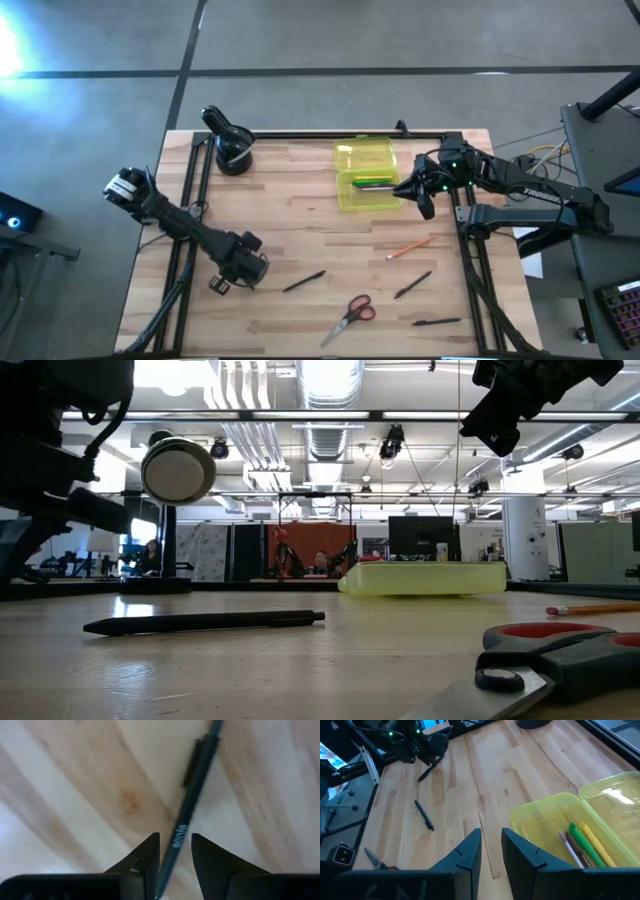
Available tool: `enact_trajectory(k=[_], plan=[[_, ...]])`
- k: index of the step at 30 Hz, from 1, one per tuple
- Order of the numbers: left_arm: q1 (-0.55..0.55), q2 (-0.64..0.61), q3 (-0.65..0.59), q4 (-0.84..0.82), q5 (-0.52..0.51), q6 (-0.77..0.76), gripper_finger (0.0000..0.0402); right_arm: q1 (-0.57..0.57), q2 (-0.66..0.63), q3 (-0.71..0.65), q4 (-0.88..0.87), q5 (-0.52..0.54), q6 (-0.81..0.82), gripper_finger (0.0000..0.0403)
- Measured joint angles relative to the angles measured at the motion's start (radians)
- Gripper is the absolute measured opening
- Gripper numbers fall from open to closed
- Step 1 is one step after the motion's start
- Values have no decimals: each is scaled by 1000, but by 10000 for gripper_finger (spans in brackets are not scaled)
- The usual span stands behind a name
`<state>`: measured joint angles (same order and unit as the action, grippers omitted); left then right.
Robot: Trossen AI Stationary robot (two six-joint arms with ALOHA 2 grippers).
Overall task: Pick & place school supplies into a supply box
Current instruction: Put the black pen into the supply box
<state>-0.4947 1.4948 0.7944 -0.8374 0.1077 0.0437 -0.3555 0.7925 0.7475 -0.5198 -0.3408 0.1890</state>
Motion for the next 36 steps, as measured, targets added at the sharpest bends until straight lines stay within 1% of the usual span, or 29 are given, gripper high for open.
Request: enact_trajectory(k=[7, 13, 15, 19, 20, 22, 25, 27, 30, 36], plan=[[-42, 0, -31, 41, 4, 0, 96, 0, 0, 0, 0, 0, 10, 68], [-51, 20, -62, 72, -1, -80, 92, 0, 0, 0, 0, 0, 14, 68], [-51, 26, -47, 65, -6, -99, 79, 0, 0, 0, 0, 0, 14, 68], [-51, 31, -11, 45, -37, -106, 23, 0, 0, 0, 0, 1, 14, 68], [-50, 31, -2, 61, -42, -111, 15, 0, 0, 0, 1, 1, 13, 68], [-48, 30, 13, 81, -49, -126, 13, 0, 0, 0, 1, 2, 13, 68], [-46, 31, 27, 54, -59, -134, 13, 0, 0, 0, 3, 3, 12, 68], [-46, 31, 52, 50, -92, -144, 12, 0, 0, 0, 10, 3, 10, 68], [-43, 31, 90, 17, -184, -179, 10, 0, 0, 0, 31, 3, 15, 68], [-6, 30, 138, 21, -291, -170, 9, 0, 0, 0, 108, -1, 21, 68]])
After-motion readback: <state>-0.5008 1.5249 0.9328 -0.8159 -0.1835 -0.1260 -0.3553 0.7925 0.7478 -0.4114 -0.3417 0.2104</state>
